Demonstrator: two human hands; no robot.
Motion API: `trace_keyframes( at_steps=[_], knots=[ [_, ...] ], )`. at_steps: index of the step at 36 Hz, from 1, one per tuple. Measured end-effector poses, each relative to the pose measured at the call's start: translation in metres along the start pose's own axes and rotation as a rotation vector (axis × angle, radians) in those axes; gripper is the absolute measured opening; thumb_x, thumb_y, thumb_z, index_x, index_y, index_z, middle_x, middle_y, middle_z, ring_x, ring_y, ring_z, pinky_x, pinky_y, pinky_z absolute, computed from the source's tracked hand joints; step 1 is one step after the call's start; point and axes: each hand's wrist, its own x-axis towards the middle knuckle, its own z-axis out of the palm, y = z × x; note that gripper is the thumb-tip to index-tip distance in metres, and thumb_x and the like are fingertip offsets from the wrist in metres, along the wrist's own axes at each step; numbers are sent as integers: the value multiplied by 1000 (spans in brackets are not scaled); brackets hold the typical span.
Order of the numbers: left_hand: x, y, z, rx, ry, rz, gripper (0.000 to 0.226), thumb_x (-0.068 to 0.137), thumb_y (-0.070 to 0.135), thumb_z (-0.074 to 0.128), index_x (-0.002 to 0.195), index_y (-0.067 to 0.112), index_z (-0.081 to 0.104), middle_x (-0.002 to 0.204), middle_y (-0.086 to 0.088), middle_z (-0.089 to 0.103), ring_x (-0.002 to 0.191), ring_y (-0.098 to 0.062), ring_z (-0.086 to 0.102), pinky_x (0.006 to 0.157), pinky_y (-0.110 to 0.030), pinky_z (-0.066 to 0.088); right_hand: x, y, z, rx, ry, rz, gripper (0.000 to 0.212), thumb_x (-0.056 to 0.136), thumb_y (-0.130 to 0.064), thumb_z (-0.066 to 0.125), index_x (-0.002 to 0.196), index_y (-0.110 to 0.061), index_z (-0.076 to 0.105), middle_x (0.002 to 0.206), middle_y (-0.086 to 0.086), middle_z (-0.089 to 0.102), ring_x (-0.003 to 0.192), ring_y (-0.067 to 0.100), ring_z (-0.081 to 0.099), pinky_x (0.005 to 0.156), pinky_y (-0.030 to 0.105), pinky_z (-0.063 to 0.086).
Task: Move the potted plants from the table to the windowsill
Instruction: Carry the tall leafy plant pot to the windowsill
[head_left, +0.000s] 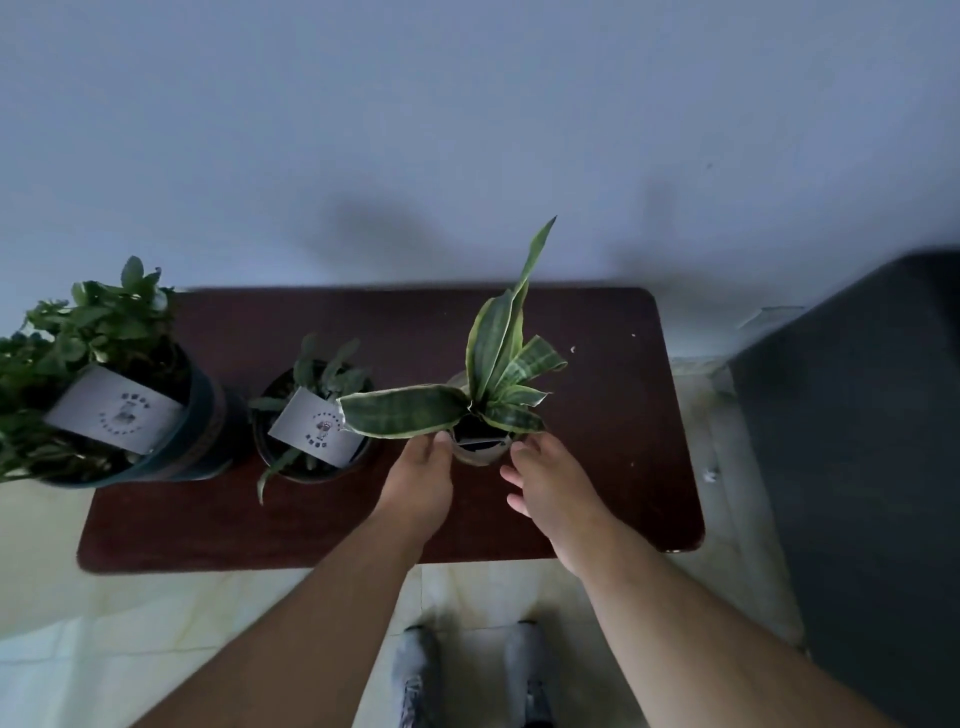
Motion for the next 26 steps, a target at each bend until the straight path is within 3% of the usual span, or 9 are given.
trace_keyframes(
  at_steps=[2, 6, 12, 17, 22, 24, 26],
  knots=[
    [3, -1, 1, -15, -15, 13, 36, 86, 60, 43, 115, 42, 56, 119, 12, 61, 119, -15, 55, 106, -49, 45, 7, 2, 2, 35, 2, -5, 15, 103, -23, 48, 98, -32, 58, 109, -5, 66, 115, 23, 65, 101, 51, 52],
    [9, -4, 2, -25, -23, 35, 38, 86, 60, 45, 117, 43, 57, 119, 15, 62, 120, -14, 55, 106, -48, 45, 18, 6, 4, 55, -17, -8, 20, 105, -22, 46, 121, -23, 58, 117, -9, 67, 108, 6, 65, 94, 36, 51],
    [0, 0, 5, -31, -30, 53, 21, 96, 49, 47, 110, 39, 60, 111, 17, 64, 112, -10, 59, 104, -47, 48, 9, 3, -2, 87, -10, 1, 22, 105, -16, 46, 123, -13, 59, 121, -1, 68, 112, 11, 64, 99, 36, 50],
    [-52, 27, 0, -77, -20, 61, 14, 98, 44, 50, 100, 37, 62, 107, 17, 67, 106, -4, 61, 102, -44, 50, -40, -23, -19, 19, 5, -46, 15, 104, -12, 49, 108, -17, 63, 114, 4, 71, 111, 16, 68, 101, 41, 52],
    [-126, 71, -20, -132, 7, 95, 13, 98, 42, 52, 101, 36, 64, 105, 18, 70, 105, -1, 63, 102, -41, 51, -110, -72, -30, -150, 10, -163, 17, 100, -24, 56, 93, -30, 70, 102, 2, 74, 103, 21, 69, 97, 49, 54],
    [-151, 86, -30, -132, 35, 124, 16, 98, 43, 52, 102, 35, 64, 105, 17, 71, 104, -2, 64, 101, -42, 52, -133, -90, -30, -213, 0, -213, 17, 97, -30, 57, 89, -34, 72, 96, -1, 73, 99, 21, 68, 93, 48, 53],
    [-186, 104, -49, -145, 101, 136, 19, 97, 46, 53, 103, 34, 66, 103, 16, 72, 102, -4, 65, 99, -43, 53, -165, -115, -25, -262, -23, -271, 18, 98, -31, 58, 90, -26, 72, 90, 2, 72, 89, 19, 66, 83, 43, 51]
  ],
)
